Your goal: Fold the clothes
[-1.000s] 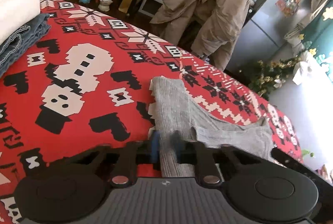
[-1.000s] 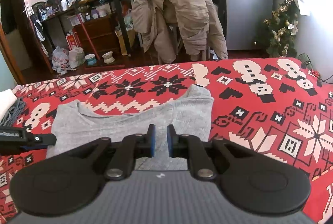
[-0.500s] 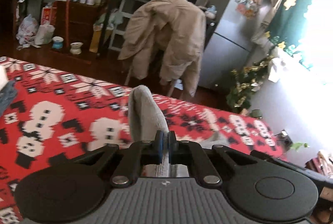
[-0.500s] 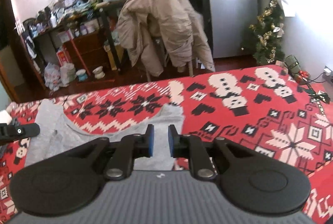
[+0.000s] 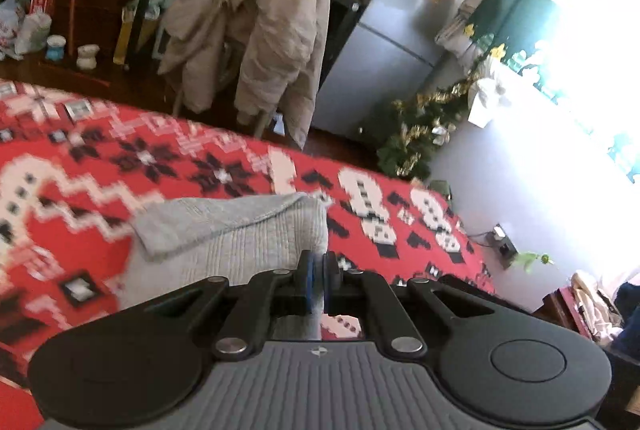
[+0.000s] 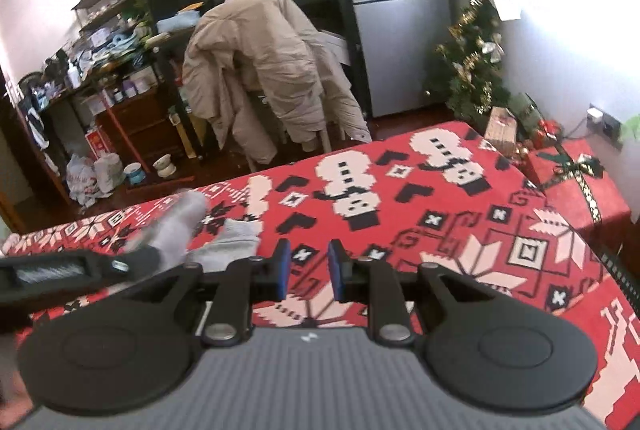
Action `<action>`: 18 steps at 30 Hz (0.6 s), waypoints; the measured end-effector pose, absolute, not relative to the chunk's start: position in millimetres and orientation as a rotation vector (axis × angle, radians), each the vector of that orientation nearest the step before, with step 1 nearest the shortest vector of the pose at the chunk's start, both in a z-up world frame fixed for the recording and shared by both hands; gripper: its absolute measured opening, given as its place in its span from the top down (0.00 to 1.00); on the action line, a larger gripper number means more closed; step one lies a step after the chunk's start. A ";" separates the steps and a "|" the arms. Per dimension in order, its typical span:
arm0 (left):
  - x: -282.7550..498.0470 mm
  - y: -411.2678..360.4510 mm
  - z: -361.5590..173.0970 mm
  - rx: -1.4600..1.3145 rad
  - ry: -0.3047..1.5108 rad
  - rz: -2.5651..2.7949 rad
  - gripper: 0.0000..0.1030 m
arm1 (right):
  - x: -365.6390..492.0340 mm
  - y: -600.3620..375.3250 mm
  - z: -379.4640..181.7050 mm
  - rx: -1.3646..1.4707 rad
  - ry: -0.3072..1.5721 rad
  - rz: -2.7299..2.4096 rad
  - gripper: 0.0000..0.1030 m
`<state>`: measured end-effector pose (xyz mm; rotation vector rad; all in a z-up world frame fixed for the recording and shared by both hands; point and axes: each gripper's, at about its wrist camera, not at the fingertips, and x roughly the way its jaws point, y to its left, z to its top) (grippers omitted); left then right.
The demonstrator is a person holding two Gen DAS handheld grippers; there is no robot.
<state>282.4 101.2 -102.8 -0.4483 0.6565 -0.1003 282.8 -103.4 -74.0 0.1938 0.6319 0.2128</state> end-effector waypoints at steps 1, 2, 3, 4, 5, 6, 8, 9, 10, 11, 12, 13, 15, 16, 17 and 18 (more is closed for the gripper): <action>286.1 96.4 -109.1 -0.443 0.672 -0.103 0.95 | 283.1 -105.8 -75.1 0.199 0.634 0.212 0.79; 286.7 94.9 -113.1 -0.453 0.684 -0.105 0.95 | 283.6 -107.9 -76.3 0.204 0.637 0.211 0.79; 287.1 93.7 -116.8 -0.465 0.696 -0.106 0.96 | 284.0 -109.7 -77.5 0.212 0.643 0.212 0.79; 285.3 96.0 -116.1 -0.495 0.694 -0.130 0.95 | 284.8 -110.3 -78.8 0.224 0.651 0.221 0.79; 283.3 98.5 -114.9 -0.526 0.690 -0.157 0.95 | 285.8 -110.6 -80.1 0.237 0.661 0.232 0.79; 280.4 101.7 -110.4 -0.533 0.676 -0.168 0.95 | 286.6 -110.4 -81.3 0.249 0.669 0.244 0.78; 274.4 108.2 -100.8 -0.543 0.647 -0.187 0.94 | 287.8 -108.1 -83.1 0.280 0.685 0.263 0.78; 271.6 113.1 -95.0 -0.536 0.636 -0.182 0.93 | 288.7 -106.5 -84.0 0.299 0.695 0.273 0.78; 269.0 119.1 -90.5 -0.535 0.626 -0.181 0.92 | 289.5 -105.0 -84.9 0.317 0.704 0.282 0.77; 267.0 125.9 -86.9 -0.539 0.618 -0.178 0.92 | 290.6 -102.2 -87.1 0.333 0.718 0.293 0.77; 265.1 134.4 -85.0 -0.541 0.615 -0.167 0.92 | 291.7 -99.1 -89.7 0.348 0.733 0.303 0.77; 263.3 143.0 -83.3 -0.542 0.612 -0.156 0.91 | 292.8 -95.9 -92.3 0.362 0.749 0.313 0.77; 261.4 160.6 -84.6 -0.541 0.623 -0.115 0.91 | 294.8 -87.8 -97.9 0.380 0.782 0.337 0.77; 260.4 169.8 -86.6 -0.552 0.633 -0.104 0.90 | 295.6 -82.2 -101.1 0.380 0.800 0.351 0.77; 259.3 179.0 -88.7 -0.563 0.643 -0.093 0.90 | 296.4 -77.1 -104.3 0.382 0.815 0.363 0.76; 257.7 187.6 -90.4 -0.578 0.651 -0.090 0.89 | 297.2 -72.2 -107.5 0.386 0.829 0.374 0.73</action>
